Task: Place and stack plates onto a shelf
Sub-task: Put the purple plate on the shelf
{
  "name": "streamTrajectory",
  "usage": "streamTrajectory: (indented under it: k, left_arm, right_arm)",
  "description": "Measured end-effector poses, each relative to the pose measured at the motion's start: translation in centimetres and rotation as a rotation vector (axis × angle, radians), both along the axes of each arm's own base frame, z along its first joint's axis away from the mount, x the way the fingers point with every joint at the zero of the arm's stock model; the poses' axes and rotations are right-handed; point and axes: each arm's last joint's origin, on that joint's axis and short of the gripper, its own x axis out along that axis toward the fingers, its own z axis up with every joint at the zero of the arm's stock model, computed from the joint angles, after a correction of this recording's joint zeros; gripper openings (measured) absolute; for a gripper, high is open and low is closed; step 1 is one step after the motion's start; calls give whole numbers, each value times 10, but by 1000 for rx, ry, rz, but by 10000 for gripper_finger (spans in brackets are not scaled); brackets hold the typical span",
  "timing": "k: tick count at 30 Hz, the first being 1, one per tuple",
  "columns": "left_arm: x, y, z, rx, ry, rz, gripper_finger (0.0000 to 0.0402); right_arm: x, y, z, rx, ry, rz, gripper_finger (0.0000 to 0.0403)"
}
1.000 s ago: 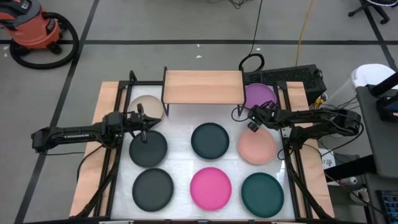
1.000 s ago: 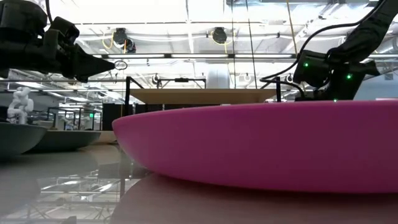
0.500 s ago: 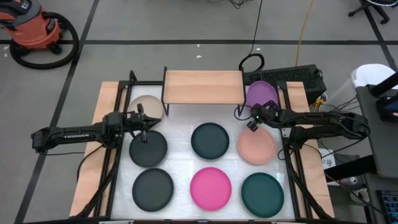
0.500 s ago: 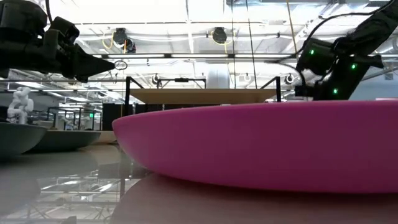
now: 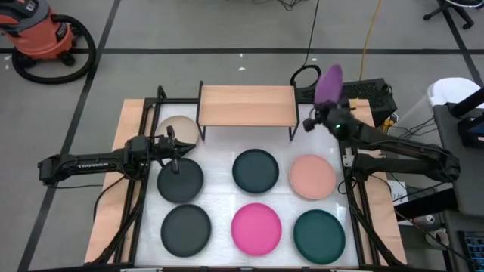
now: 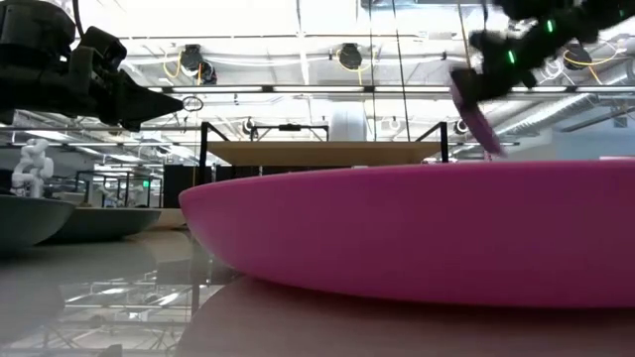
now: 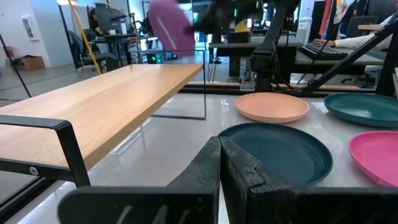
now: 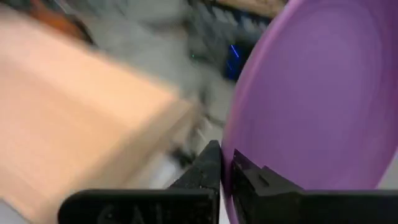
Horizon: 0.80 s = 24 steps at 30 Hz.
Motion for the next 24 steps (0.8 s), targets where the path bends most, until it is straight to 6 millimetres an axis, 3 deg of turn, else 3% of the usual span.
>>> streamTrajectory:
  k: [5, 10, 13, 17, 24]
  left_arm:
    - [0, 0, 0, 0, 0, 0, 6]
    - [0, 0, 0, 0, 0, 0, 6]
    - [0, 0, 0, 0, 0, 0, 6]
    - [0, 0, 0, 0, 0, 0, 6]
    - [0, 0, 0, 0, 0, 0, 6]
  right_arm:
    - [20, 4, 57, -148, -172, 266, 0]
    - [49, 7, 78, -192, -225, 490, 0]
    - [72, 5, 70, -160, -142, 601, 0]
    - [99, -2, 41, -65, 71, 647, 0]
    - [123, -11, 11, 12, 313, 584, 0]
